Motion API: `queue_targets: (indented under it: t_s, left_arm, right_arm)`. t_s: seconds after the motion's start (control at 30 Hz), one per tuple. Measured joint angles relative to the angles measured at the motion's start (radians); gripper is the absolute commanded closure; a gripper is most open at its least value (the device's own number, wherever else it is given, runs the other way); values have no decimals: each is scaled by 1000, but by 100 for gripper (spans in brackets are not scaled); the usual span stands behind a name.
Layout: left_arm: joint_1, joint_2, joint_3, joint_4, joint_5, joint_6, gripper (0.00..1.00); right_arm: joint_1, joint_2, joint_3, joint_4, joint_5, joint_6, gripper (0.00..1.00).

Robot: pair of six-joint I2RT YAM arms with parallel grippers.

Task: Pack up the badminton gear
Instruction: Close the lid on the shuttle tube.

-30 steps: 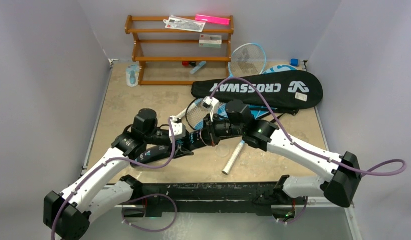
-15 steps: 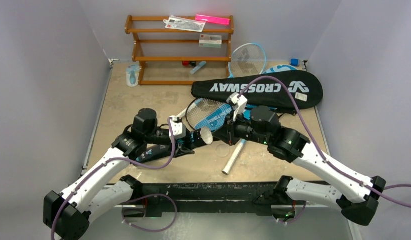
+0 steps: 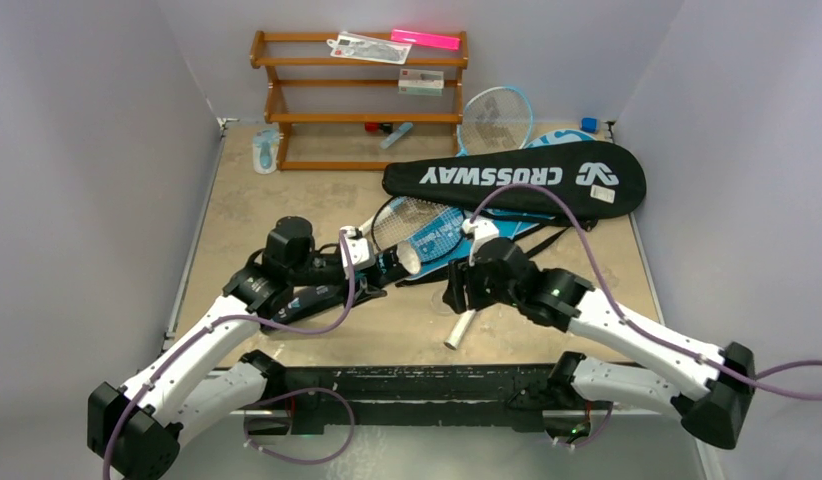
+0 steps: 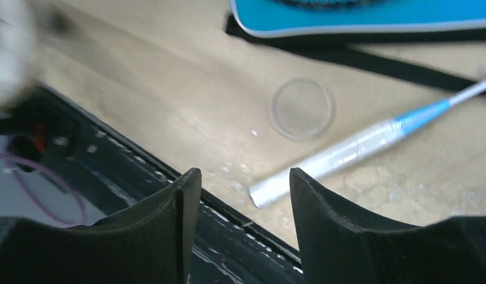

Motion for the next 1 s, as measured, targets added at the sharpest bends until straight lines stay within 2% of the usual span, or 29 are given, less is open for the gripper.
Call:
queue_targets:
  t_s: [0.07, 0.2, 0.33, 0.6, 1.0]
  left_arm:
    - [6, -2, 0, 0, -48, 0, 53]
    - [14, -17, 0, -2, -124, 0, 53]
    - [16, -38, 0, -2, -171, 0, 53]
    - [18, -40, 0, -3, -201, 0, 53]
    - [18, -40, 0, -3, -204, 0, 53]
  right_arm:
    - [0, 48, -48, 5, 8, 13, 40]
    - [0, 178, -84, 11, 40, 32, 54]
    - [-43, 305, -65, 30, 55, 44, 62]
    - [-177, 443, -55, 120, 39, 25, 62]
    - [-187, 600, -18, 190, -23, -9, 69]
